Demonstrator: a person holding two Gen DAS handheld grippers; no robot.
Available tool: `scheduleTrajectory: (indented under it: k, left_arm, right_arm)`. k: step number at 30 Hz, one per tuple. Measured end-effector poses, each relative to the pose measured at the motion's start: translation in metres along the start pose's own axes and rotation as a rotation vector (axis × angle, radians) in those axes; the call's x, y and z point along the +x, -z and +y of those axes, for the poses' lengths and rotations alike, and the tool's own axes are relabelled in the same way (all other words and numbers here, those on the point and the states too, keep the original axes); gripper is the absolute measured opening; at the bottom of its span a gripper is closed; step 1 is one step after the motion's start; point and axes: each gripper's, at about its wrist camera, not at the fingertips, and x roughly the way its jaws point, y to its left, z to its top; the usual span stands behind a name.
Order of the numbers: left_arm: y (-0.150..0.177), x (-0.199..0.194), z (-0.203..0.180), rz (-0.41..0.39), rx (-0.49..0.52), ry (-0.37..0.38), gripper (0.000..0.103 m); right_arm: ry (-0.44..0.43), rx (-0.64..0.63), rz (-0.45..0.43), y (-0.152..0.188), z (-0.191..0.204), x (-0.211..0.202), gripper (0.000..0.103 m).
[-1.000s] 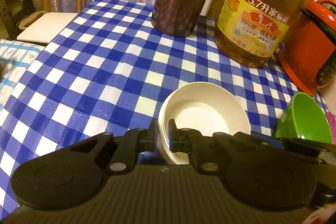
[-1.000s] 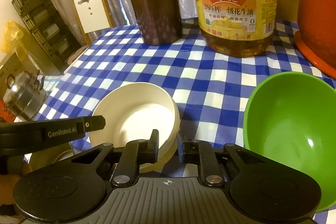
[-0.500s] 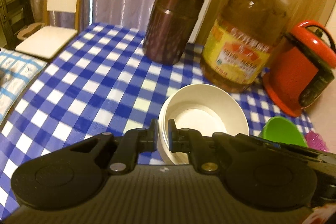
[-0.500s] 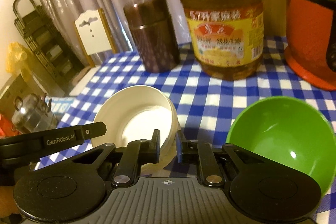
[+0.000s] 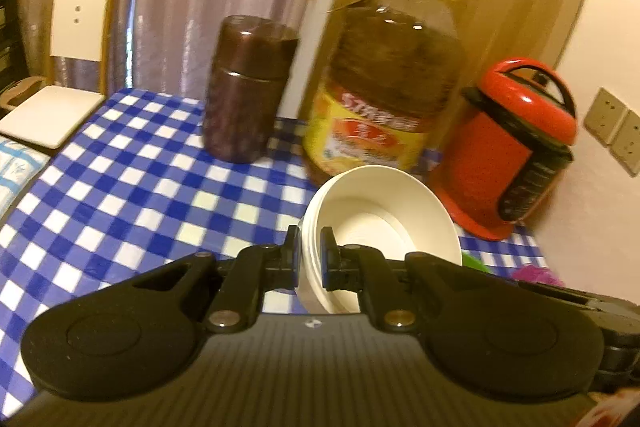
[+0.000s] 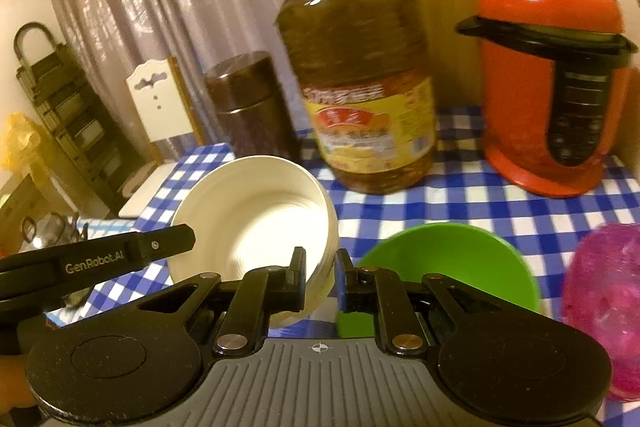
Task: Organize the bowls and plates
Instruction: 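Lift the white bowl with both grippers and carry it over the green bowl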
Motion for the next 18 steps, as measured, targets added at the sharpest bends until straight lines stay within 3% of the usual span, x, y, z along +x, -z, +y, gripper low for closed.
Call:
scheduleTrajectory:
  k: [18]
  left_arm:
    - [0.017, 0.014, -0.065, 0.044, 0.040, 0.129, 0.008]
  right_arm:
    - [0.110, 0.042, -0.005, 0.012, -0.058, -0.044, 0.015]
